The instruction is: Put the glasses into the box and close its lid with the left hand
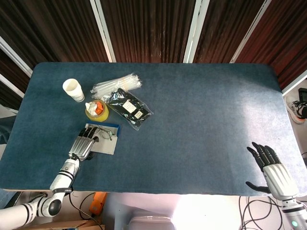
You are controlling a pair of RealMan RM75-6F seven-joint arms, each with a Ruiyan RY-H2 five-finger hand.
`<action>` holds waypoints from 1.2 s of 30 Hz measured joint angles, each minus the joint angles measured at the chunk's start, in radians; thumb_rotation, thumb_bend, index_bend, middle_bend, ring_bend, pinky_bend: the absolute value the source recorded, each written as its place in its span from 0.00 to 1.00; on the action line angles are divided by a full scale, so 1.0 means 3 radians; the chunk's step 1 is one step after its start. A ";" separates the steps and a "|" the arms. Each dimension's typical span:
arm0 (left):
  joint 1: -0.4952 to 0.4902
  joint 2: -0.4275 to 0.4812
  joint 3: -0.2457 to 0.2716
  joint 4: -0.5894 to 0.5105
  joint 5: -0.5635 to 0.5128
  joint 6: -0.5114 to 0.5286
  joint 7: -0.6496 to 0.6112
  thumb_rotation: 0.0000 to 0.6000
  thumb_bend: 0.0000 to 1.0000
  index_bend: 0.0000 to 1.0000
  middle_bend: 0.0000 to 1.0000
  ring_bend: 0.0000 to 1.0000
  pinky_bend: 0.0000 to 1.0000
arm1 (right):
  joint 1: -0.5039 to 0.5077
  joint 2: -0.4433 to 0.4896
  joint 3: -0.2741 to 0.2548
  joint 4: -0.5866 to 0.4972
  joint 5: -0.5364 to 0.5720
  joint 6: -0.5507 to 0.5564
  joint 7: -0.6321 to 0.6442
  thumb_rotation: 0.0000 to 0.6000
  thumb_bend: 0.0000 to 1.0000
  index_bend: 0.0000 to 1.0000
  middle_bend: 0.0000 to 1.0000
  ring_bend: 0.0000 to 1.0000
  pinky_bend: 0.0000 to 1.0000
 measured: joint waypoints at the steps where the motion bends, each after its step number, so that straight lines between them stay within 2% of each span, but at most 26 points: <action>1: -0.0002 -0.0003 -0.0002 0.0006 0.0003 -0.0004 -0.0015 1.00 0.32 0.42 0.00 0.00 0.08 | 0.0000 0.0000 0.0000 0.0000 0.0000 0.0000 -0.0001 1.00 0.12 0.00 0.00 0.00 0.00; 16: -0.0036 -0.0070 -0.0023 0.0154 0.0027 -0.0061 -0.0139 1.00 0.37 0.45 0.00 0.00 0.09 | 0.0008 -0.0016 0.0004 -0.0002 0.0024 -0.0033 -0.0049 1.00 0.12 0.00 0.00 0.00 0.00; 27: 0.0002 -0.0183 -0.0109 0.0400 0.0395 0.0114 -0.0714 1.00 0.38 0.44 0.00 0.00 0.12 | 0.0014 -0.0025 -0.0001 -0.0007 0.0030 -0.0056 -0.0079 1.00 0.12 0.00 0.00 0.00 0.00; 36: 0.0004 -0.0387 -0.0232 0.0730 0.0488 0.0250 -0.0956 1.00 0.37 0.44 0.00 0.00 0.12 | 0.0017 -0.0025 0.0002 -0.0009 0.0046 -0.0067 -0.0082 1.00 0.12 0.00 0.00 0.00 0.00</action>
